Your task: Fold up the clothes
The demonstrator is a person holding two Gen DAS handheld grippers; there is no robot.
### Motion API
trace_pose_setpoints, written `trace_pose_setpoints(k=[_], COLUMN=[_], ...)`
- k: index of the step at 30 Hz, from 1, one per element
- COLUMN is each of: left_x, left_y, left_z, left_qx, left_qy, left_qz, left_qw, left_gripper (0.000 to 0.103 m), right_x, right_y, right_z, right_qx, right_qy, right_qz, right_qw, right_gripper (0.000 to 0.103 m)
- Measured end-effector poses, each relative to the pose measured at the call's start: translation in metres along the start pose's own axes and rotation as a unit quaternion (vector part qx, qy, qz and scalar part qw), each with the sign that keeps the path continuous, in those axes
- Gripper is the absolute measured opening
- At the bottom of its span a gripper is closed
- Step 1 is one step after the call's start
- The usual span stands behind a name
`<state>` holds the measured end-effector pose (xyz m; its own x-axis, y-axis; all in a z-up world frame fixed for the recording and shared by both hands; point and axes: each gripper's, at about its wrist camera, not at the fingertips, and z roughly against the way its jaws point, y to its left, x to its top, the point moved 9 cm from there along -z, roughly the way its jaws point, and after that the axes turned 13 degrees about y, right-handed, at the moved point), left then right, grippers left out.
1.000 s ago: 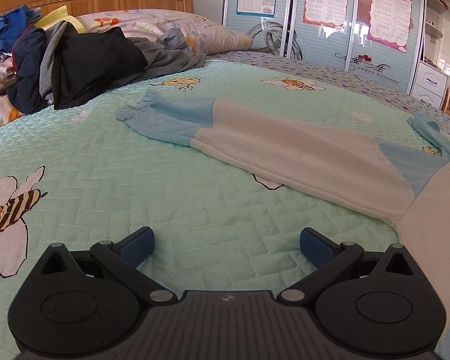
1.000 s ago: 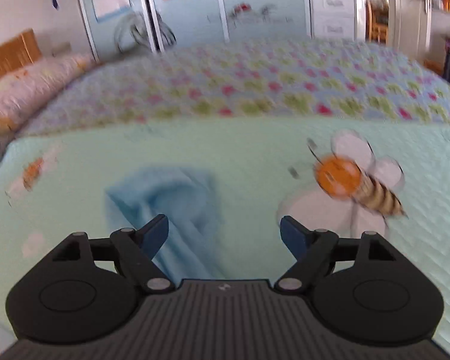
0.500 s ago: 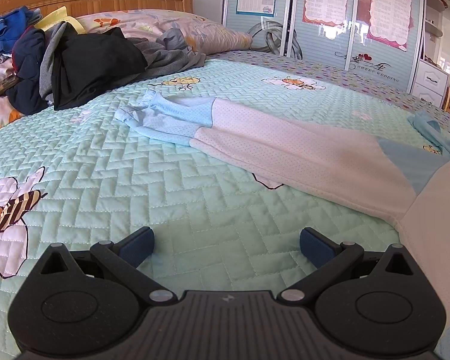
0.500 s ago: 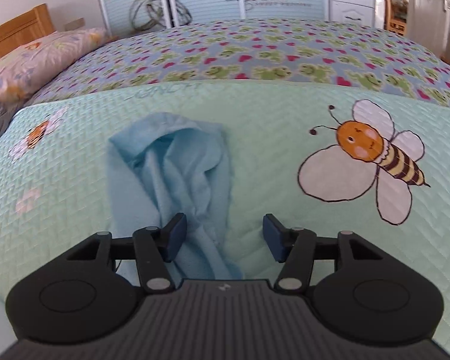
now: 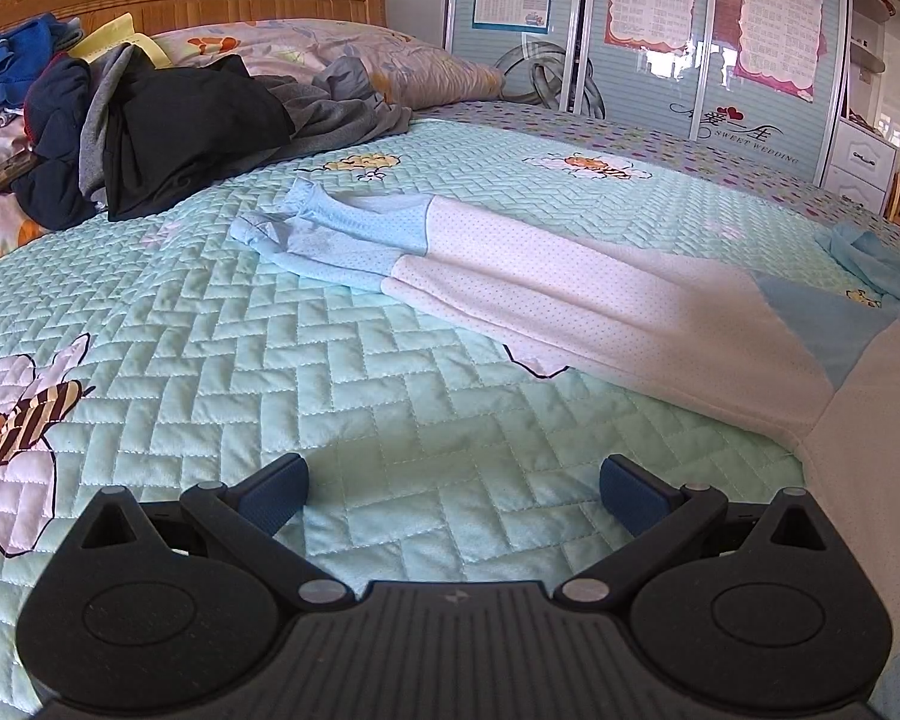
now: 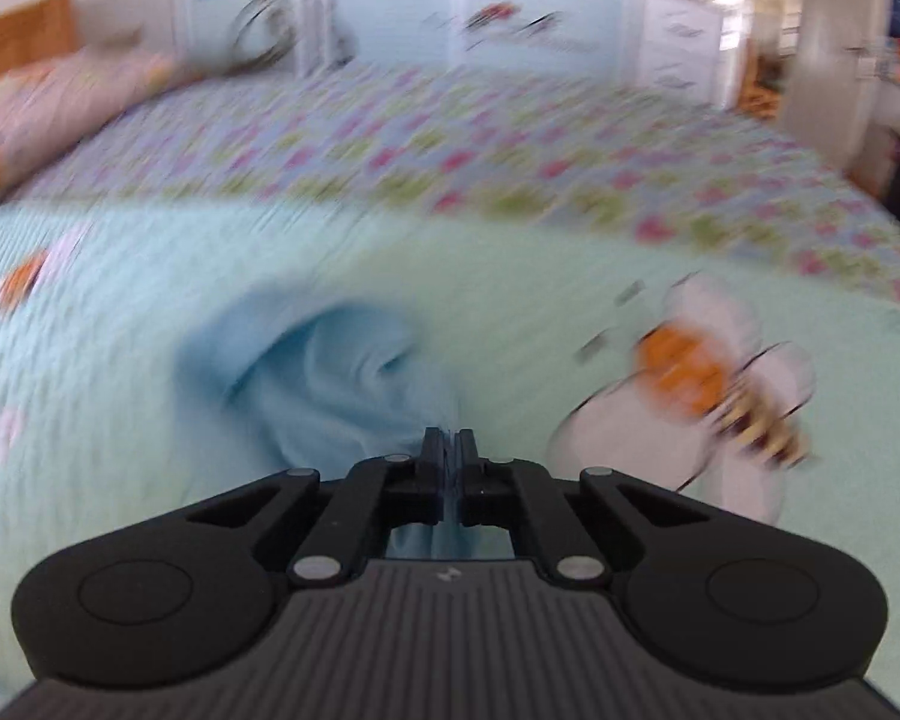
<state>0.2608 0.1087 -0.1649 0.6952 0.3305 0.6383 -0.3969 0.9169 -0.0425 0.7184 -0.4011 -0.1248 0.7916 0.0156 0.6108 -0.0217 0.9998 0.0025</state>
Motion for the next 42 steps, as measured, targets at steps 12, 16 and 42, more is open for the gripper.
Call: trace_pose_setpoints(k=[12, 16, 42], left_x=[0.001, 0.002, 0.000], left_y=[-0.002, -0.002, -0.004], left_z=[-0.001, -0.002, -0.001], left_qx=[0.000, 0.002, 0.004], left_qy=[0.000, 0.001, -0.001], left_qz=[-0.001, -0.003, -0.005], left_qw=[1.0000, 1.0000, 1.0000], left_gripper=[0.103, 0.103, 0.103], right_x=[-0.023, -0.023, -0.035], right_y=[-0.026, -0.015, 0.011], right_z=[-0.003, -0.010, 0.020], right_qx=[0.067, 0.046, 0.063], right_qy=[0.026, 0.013, 0.011], right_qz=[-0.053, -0.045, -0.008], right_qw=[0.996, 0.998, 0.998], right_gripper=[0.030, 0.077, 0.071])
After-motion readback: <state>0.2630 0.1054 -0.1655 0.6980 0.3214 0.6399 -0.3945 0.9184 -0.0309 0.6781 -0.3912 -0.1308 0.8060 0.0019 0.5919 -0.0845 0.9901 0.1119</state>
